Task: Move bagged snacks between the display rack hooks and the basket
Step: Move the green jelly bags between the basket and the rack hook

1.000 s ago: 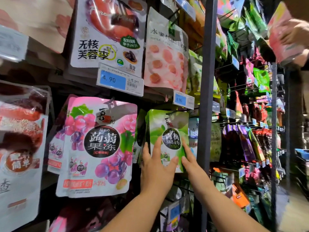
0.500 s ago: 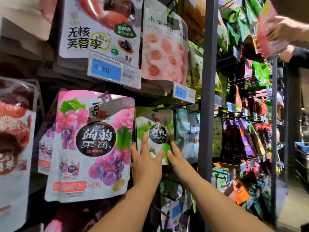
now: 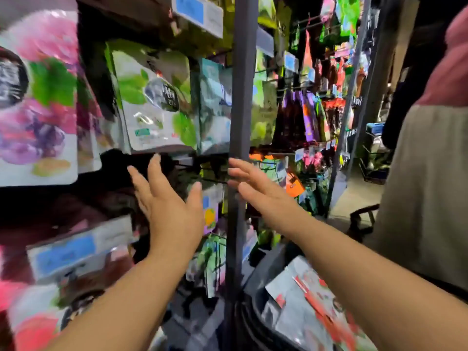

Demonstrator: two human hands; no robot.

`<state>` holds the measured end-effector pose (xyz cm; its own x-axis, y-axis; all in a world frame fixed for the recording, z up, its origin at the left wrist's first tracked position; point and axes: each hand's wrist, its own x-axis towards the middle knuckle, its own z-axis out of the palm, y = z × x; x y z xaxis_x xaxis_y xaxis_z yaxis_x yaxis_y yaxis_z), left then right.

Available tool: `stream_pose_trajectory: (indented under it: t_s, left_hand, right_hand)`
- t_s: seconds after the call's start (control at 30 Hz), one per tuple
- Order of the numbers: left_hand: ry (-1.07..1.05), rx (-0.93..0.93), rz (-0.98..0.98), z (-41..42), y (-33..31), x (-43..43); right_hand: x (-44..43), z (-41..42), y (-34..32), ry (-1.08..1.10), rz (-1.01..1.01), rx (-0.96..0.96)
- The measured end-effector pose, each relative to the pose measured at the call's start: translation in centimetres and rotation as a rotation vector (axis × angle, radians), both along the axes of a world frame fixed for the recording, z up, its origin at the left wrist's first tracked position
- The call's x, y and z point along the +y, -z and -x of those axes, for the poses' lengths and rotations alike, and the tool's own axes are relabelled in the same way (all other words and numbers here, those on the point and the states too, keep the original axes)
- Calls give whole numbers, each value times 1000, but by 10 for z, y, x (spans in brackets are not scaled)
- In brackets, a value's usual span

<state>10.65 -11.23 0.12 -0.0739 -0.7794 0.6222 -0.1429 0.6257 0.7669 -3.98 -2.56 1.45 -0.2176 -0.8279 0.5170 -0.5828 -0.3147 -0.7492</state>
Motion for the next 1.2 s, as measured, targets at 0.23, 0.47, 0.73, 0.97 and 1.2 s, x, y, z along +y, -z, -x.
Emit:
stream_pose_trajectory:
  t_s: [0.23, 0.47, 0.73, 0.97, 1.2]
  left_hand:
    - [551, -455, 144, 45, 155, 107]
    - [682, -881, 511, 73, 227, 128]
    - [614, -816, 595, 78, 245, 131]
    - [582, -787, 652, 84, 248, 131]
    - [550, -768, 695, 85, 250, 130]
  right_hand:
    - [155, 102, 141, 488, -410, -25]
    - [261, 156, 219, 769, -939, 77]
    - [282, 172, 251, 793, -1036, 137]
    - [284, 179, 254, 813, -1027, 160]
    - [277, 173, 254, 976, -869, 203]
